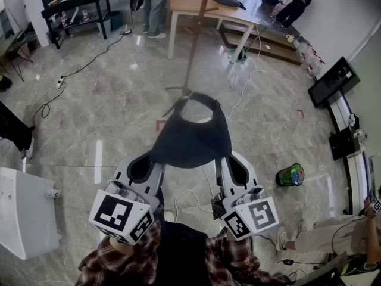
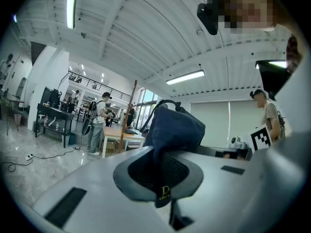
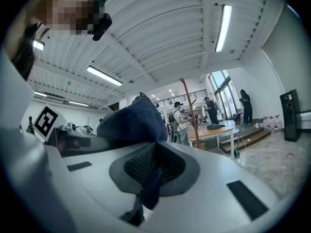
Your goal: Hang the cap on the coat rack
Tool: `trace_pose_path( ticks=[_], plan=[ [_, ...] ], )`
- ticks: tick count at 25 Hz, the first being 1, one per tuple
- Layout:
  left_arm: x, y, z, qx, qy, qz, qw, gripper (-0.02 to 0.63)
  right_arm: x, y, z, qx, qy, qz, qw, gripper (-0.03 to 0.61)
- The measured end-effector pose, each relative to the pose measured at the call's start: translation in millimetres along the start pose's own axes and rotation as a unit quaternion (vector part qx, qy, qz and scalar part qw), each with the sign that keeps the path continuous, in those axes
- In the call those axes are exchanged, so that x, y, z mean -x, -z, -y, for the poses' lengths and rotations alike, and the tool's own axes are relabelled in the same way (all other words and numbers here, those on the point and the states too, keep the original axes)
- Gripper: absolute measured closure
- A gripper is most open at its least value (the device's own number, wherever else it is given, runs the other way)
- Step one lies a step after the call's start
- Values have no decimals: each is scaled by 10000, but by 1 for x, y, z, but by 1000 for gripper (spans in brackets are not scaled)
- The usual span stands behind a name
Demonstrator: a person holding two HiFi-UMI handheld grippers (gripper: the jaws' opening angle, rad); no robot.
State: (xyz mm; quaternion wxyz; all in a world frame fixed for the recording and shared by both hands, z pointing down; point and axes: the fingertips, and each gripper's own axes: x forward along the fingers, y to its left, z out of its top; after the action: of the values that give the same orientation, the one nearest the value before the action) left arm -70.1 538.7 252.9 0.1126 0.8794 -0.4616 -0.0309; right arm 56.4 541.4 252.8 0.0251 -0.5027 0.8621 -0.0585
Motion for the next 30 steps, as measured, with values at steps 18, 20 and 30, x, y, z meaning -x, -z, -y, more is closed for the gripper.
trace_pose_path(
  ticks=[18,20,30],
  plan=[
    [-155,-53,-149,-140,456,160,9987,595,-202,-21,65,129,337,279,9990,561],
    [-167,-56,-161,-145,507,147,9985,595,-218,-20,70,103,400,290,9987,561],
    [-252,-44,-209,52,523,-156,9985,595,-291,-1,130,-104,526,3,9986,561]
  ],
)
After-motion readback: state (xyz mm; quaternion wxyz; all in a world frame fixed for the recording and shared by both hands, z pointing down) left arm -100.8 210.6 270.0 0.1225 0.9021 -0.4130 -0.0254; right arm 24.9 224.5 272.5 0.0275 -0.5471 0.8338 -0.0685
